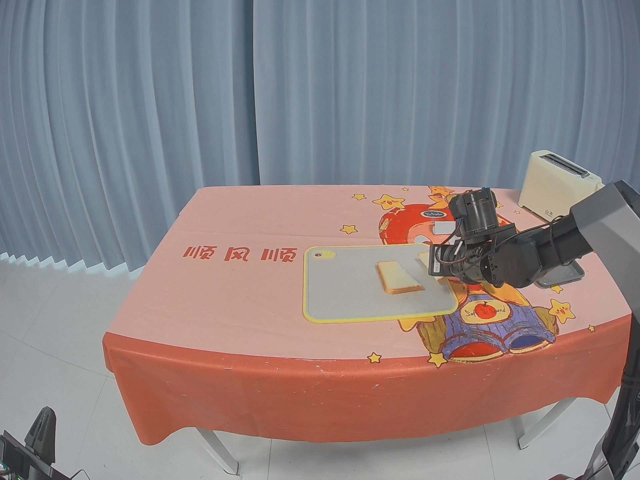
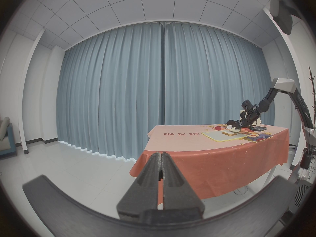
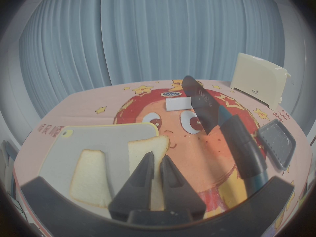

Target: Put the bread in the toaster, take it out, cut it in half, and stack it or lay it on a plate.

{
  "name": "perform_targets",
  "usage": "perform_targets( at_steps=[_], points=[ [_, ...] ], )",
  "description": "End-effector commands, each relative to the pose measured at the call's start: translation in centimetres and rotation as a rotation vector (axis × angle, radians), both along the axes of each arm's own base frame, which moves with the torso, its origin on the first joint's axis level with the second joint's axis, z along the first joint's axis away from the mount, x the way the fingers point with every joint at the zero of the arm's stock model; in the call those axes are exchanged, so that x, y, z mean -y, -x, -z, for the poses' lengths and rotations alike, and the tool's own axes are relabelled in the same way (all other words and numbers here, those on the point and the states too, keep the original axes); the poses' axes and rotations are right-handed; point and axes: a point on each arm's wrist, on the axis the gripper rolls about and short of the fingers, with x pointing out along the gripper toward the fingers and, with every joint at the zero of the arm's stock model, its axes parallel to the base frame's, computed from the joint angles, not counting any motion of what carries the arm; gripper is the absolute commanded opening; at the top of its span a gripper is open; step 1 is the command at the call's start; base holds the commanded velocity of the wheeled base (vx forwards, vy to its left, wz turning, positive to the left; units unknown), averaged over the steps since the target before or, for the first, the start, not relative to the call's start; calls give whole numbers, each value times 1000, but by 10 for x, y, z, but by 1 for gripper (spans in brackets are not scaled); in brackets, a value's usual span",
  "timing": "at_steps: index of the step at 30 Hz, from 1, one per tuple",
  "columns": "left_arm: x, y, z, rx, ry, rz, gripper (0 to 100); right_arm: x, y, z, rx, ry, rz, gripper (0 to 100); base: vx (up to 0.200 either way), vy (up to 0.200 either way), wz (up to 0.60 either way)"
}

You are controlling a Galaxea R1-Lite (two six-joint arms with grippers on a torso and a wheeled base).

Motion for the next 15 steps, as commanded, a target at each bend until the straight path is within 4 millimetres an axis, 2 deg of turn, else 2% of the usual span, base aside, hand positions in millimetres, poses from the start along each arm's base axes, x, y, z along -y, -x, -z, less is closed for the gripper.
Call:
perform_targets(
  at_steps=[1, 8, 11, 15],
  points=[
    [0, 0, 5, -2, 1, -1, 0, 0, 9, -26, 59, -26, -10, 0, 0, 0, 0],
    [0, 0, 5, 0, 1, -1, 0, 7, 26, -55, 110, -45, -10, 0, 0, 0, 0],
    [0, 0, 5, 0, 1, 1, 0, 17, 37, -71, 135, -57, -2, 0, 0, 0, 0],
    [0, 0, 5, 0, 1, -1, 0, 31, 50, -79, 141, -59, 14, 0, 0, 0, 0]
  ],
)
